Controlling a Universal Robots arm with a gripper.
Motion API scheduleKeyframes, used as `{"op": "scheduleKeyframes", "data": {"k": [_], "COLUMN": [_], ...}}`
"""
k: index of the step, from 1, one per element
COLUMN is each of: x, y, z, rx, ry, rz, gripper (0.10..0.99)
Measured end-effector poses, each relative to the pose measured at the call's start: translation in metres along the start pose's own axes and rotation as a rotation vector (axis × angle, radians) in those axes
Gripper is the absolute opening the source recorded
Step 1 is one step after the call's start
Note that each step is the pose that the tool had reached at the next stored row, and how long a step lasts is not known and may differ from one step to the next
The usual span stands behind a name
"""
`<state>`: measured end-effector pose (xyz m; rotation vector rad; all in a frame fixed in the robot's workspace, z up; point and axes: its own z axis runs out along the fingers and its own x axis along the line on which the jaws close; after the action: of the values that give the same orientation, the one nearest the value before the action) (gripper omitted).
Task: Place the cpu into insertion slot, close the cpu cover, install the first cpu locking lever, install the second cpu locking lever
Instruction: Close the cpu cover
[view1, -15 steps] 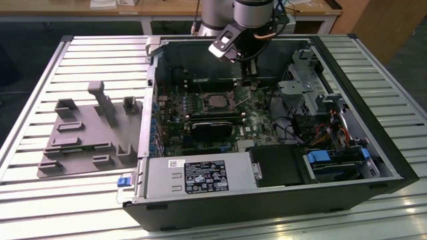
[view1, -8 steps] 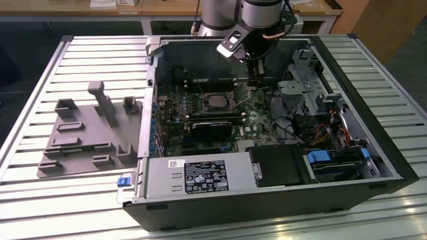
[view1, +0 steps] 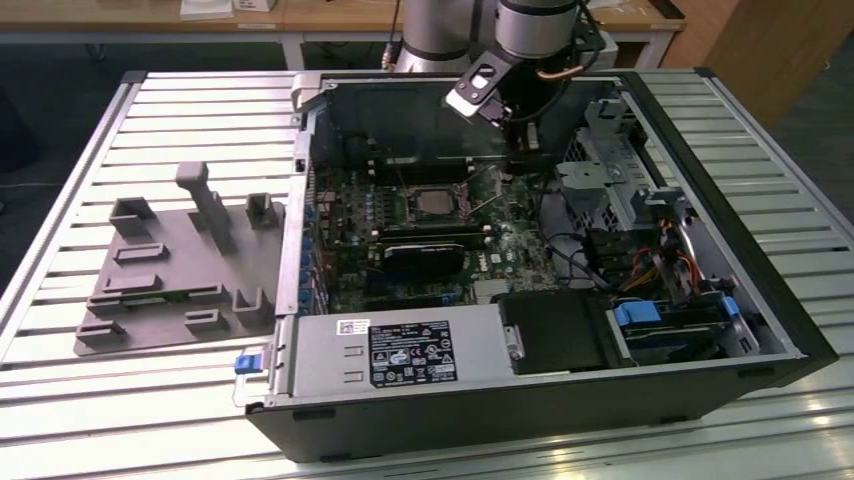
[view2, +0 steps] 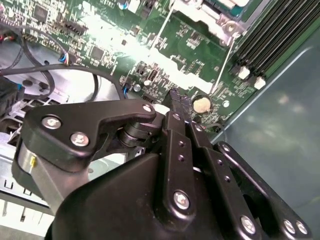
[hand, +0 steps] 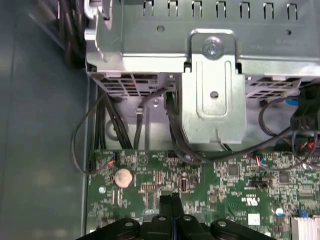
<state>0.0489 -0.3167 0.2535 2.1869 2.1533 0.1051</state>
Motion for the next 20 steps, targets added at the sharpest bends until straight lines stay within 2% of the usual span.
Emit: {"op": "scheduleKeyframes", "data": {"k": [4,10,11,14,15,20], "x": [0.0001,0.0000,0.0000,0.0000,0.0001,0.0001], "y": [0.0036,0.0038,0.0039,0.0046,0.0052,0.0058], "z": [0.0047,0.0050,0.0051,0.0057,0.0059,0.0061], "rx": [0.001,0.001,0.005,0.039,0.045,0.048], "ry": [-0.0001,-0.0003,-0.0001,-0.0007,-0.0011,-0.0023], "rz": [0.000,0.000,0.000,0.000,0.000,0.000], "gripper": [0.106,0.106,0.106,0.106,0.106,0.106]}}
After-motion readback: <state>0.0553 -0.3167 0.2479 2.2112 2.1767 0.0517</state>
